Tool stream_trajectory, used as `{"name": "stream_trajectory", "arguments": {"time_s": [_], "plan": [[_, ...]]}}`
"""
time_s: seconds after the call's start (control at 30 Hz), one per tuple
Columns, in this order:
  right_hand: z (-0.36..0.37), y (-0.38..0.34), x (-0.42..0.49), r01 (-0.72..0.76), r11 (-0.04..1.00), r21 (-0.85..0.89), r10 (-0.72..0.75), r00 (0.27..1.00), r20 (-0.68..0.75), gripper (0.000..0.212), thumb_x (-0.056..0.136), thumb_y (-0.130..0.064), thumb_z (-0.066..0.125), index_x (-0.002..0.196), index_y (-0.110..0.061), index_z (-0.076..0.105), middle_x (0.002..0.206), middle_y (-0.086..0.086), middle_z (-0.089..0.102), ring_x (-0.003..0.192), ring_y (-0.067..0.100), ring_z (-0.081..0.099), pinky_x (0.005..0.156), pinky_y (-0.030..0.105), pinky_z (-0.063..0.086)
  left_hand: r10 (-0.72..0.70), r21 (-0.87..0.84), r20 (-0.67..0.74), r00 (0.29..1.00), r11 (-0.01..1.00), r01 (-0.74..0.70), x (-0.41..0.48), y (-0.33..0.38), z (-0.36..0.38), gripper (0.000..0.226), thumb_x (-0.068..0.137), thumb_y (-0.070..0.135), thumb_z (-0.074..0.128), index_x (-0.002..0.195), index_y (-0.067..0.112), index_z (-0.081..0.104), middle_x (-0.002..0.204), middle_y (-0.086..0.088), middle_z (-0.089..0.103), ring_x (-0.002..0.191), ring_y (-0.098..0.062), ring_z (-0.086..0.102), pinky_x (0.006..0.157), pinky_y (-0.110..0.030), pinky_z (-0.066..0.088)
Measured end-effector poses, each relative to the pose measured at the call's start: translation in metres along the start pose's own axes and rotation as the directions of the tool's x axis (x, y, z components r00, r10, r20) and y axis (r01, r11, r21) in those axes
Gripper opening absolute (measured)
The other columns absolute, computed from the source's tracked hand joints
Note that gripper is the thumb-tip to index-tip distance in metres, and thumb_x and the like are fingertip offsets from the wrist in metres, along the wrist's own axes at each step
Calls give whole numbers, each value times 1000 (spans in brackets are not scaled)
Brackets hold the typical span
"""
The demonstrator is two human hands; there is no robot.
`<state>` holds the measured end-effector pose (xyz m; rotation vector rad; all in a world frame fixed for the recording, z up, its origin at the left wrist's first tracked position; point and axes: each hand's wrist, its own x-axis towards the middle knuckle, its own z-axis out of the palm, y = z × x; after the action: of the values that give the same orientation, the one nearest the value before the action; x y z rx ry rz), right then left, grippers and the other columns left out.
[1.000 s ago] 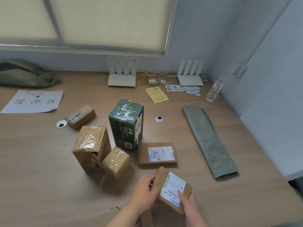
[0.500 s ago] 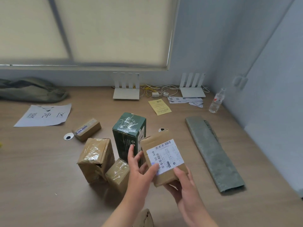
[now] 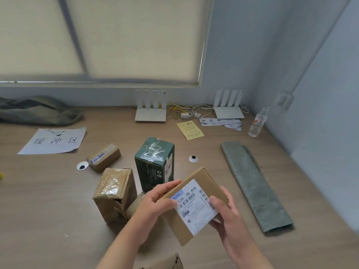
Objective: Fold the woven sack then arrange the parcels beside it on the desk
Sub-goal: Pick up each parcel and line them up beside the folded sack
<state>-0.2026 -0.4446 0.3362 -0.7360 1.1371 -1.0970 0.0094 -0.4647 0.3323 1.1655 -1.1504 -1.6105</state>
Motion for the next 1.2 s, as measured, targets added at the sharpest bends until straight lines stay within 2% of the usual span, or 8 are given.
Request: {"name": "stream_trajectory", "arguments": {"time_s": [0.1, 0.17, 0.27, 0.37, 0.67, 0.8, 1.0, 1.2], "plan": [[-7, -4, 2, -2, 1000, -22, 3, 1000, 22, 68, 73, -36, 82, 134, -32, 53, 115, 9, 74, 98, 20, 71, 93, 42, 52, -31, 48, 23, 999, 998, 30, 9, 7, -5, 70, 64, 36, 77, 131, 44, 59, 116, 5, 72, 109, -18, 70, 94, -34, 54], [-9, -2, 3, -9, 1000, 10, 9, 1000, -1, 53, 81, -29, 76, 131, -23, 59, 116, 12, 74, 99, 21, 70, 91, 40, 53, -18, 0, -126, 992, 1000, 19, 18, 3, 5, 71, 66, 37, 79, 131, 44, 52, 120, 5, 69, 107, -17, 70, 89, -33, 57], [-6, 4, 6, 3, 994, 106, 9, 993, -120, 31, 90, -19, 65, 121, -23, 65, 115, 12, 74, 100, 22, 68, 96, 42, 51, 2, -92, -335, 942, 995, -34, 26, -11, 28, 56, 79, 31, 78, 124, 37, 44, 129, 3, 63, 111, -17, 67, 92, -40, 58], [-3, 9, 8, 27, 986, 167, 13, 972, -233, 19, 94, -19, 63, 110, -28, 64, 108, 11, 76, 102, 25, 67, 102, 46, 48, 12, -116, -349, 937, 992, -56, 26, -29, 50, 40, 95, 20, 66, 122, 37, 42, 121, 5, 71, 111, -14, 68, 101, -47, 53], [-30, 23, 58, 5, 1000, -10, -7, 962, -273, 21, 100, -19, 54, 113, -32, 64, 98, -15, 78, 93, -3, 71, 90, 27, 48, -64, -167, -406, 912, 986, -5, 69, -64, 75, 44, 98, 21, 58, 133, 46, 51, 123, 10, 71, 117, -14, 67, 106, -50, 49], [-60, 15, 109, -21, 995, -94, -3, 967, -256, 22, 103, -19, 50, 109, -36, 62, 83, -31, 74, 76, -20, 65, 67, 11, 45, -53, -110, -413, 909, 994, 8, 117, -70, 89, 52, 99, 14, 55, 143, 39, 48, 128, 13, 69, 122, -10, 63, 111, -47, 45], [-94, 22, 208, -58, 980, -193, 8, 968, -251, 27, 105, -21, 45, 121, -32, 64, 106, -17, 76, 100, -5, 68, 77, 17, 46, -105, -38, -428, 898, 994, 98, 208, -85, 97, 56, 101, 16, 50, 148, 43, 39, 131, 18, 66, 119, -3, 62, 108, -40, 49], [-113, 34, 302, -75, 975, -207, 22, 969, -245, 24, 106, -20, 43, 119, -39, 51, 111, -20, 67, 88, -17, 58, 73, 9, 42, -112, 43, -427, 897, 989, 144, 302, -103, 87, 50, 99, 10, 47, 140, 39, 49, 116, 17, 72, 104, 5, 67, 94, -25, 54]]}}
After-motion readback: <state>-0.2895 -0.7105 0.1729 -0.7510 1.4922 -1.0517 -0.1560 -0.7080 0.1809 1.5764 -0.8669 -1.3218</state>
